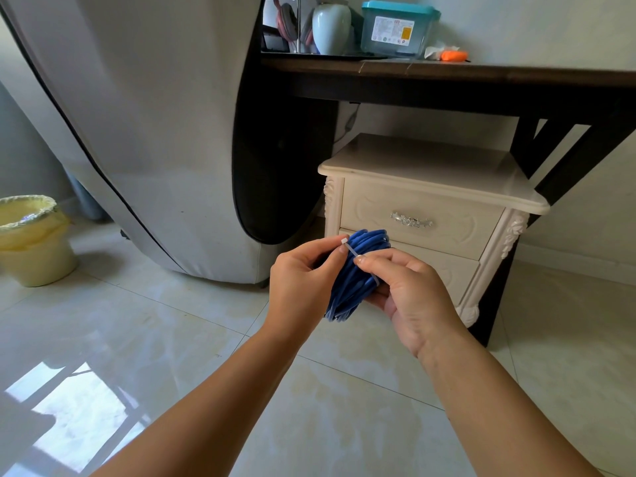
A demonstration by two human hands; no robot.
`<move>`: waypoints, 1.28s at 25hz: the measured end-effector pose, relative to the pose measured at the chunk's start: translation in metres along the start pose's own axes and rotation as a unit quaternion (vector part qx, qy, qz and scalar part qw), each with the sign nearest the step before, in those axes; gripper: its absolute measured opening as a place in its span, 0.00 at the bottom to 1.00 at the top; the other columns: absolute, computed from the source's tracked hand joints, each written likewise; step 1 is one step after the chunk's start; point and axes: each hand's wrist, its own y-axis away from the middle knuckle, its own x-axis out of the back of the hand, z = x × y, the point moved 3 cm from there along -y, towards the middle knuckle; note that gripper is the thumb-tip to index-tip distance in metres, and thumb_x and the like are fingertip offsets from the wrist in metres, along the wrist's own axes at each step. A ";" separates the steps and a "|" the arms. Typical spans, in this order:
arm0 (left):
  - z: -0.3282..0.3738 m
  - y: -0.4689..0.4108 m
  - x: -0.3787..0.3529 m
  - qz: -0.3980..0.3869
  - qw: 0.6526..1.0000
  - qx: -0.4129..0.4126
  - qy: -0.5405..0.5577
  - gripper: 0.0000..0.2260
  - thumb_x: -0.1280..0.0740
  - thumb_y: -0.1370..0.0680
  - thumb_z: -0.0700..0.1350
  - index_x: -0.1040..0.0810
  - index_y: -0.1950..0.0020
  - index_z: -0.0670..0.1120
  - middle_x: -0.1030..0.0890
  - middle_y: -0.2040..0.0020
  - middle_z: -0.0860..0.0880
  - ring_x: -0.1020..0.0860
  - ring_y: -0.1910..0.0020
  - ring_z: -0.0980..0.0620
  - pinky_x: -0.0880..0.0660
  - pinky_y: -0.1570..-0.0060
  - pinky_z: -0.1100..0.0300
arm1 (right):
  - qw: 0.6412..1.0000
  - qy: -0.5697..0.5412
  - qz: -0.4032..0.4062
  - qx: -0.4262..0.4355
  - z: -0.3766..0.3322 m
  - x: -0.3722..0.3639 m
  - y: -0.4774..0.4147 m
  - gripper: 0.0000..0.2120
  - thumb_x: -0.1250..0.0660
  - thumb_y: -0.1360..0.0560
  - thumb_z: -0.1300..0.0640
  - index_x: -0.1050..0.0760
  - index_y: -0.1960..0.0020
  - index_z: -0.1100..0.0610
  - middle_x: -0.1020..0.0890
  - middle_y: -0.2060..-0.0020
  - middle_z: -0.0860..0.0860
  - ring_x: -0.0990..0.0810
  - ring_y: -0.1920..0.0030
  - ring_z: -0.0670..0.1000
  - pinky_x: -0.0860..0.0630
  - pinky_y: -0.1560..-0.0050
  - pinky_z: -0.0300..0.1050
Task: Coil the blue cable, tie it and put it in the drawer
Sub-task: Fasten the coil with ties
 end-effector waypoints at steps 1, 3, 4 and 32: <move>0.000 0.000 0.000 0.001 1.000 -0.003 -0.003 0.08 0.31 0.21 0.43 0.15 0.45 0.51 0.14 0.49 0.53 0.17 0.47 0.55 0.19 0.45 0.51 | 1.000 0.000 -0.001 0.001 0.000 0.000 0.000 0.07 0.30 0.26 0.65 0.18 0.62 0.58 0.16 0.63 0.54 0.16 0.60 0.50 0.21 0.59 0.45; 0.000 -0.001 0.000 0.001 1.000 -0.009 -0.013 0.08 0.31 0.21 0.43 0.15 0.45 0.51 0.14 0.49 0.53 0.17 0.47 0.55 0.19 0.45 0.51 | 1.000 -0.003 -0.001 0.001 0.000 0.000 0.000 0.08 0.30 0.26 0.65 0.18 0.63 0.57 0.16 0.64 0.54 0.16 0.60 0.50 0.21 0.58 0.45; 0.000 -0.002 0.000 0.002 1.000 -0.014 -0.018 0.08 0.31 0.21 0.43 0.15 0.44 0.51 0.14 0.48 0.53 0.17 0.47 0.55 0.19 0.45 0.51 | 1.000 -0.005 -0.001 0.001 0.000 0.000 0.000 0.09 0.30 0.26 0.65 0.18 0.63 0.56 0.16 0.64 0.54 0.16 0.61 0.50 0.21 0.58 0.45; -0.001 0.014 -0.010 -0.077 0.945 -0.183 -0.259 0.28 0.22 0.32 0.52 0.27 0.35 0.54 0.26 0.46 0.65 0.25 0.45 0.66 0.26 0.47 0.71 | 0.999 -0.021 0.029 -0.025 0.002 0.002 0.002 0.07 0.28 0.26 0.64 0.16 0.61 0.56 0.14 0.63 0.55 0.16 0.63 0.52 0.22 0.67 0.42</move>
